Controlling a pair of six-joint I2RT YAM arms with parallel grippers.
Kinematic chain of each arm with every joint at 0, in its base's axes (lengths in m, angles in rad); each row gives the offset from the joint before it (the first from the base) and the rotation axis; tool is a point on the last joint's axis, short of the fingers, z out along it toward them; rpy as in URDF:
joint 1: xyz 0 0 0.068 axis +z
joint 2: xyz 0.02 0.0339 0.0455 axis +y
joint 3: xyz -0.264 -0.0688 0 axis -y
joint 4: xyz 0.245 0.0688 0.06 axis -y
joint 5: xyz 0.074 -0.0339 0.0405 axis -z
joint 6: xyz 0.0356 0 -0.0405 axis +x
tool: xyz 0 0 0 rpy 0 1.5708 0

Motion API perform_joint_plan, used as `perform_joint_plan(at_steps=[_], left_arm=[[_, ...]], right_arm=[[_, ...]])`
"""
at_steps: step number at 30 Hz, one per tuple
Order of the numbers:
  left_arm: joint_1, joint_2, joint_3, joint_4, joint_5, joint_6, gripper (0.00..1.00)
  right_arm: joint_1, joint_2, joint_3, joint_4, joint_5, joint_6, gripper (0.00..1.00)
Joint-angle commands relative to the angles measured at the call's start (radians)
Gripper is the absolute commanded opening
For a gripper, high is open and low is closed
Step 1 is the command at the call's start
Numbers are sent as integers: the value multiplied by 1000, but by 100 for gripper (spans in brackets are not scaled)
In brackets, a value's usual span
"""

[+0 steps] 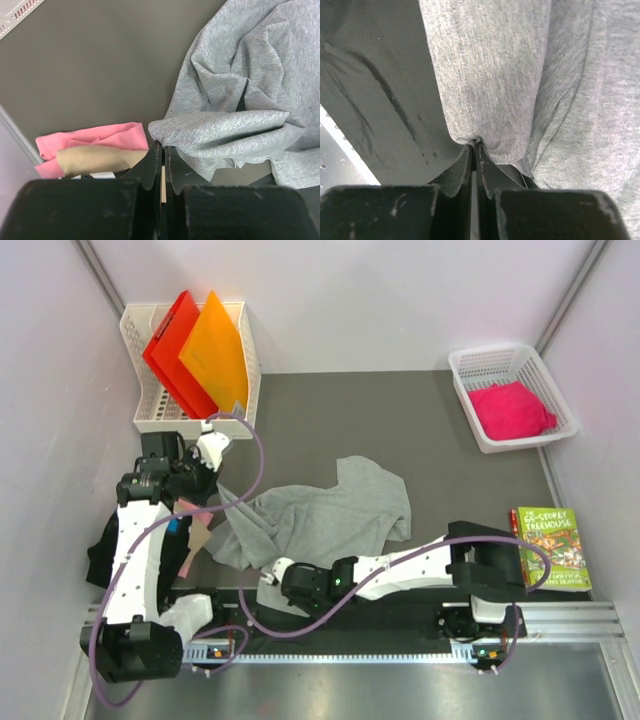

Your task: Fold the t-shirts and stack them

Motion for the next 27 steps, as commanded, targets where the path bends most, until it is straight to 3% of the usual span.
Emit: perform_joint_plan(at_steps=[1, 6, 12, 21, 27], left_arm=[[-5, 7, 24, 22, -6, 0, 0], [-5, 12, 133, 36, -32, -14, 0], [-48, 23, 305, -177, -37, 63, 0], [-114, -72, 414, -418, -132, 195, 0], [-114, -146, 549, -409, -161, 204, 0]], right_arm=[[-50, -58, 6, -113, 80, 15, 0], [-244, -316, 113, -297, 327, 9, 0], [-399, -572, 328, -503, 562, -94, 0], [-409, -744, 543, -727, 729, -89, 0], [-407, -838, 635, -874, 700, 1, 0]])
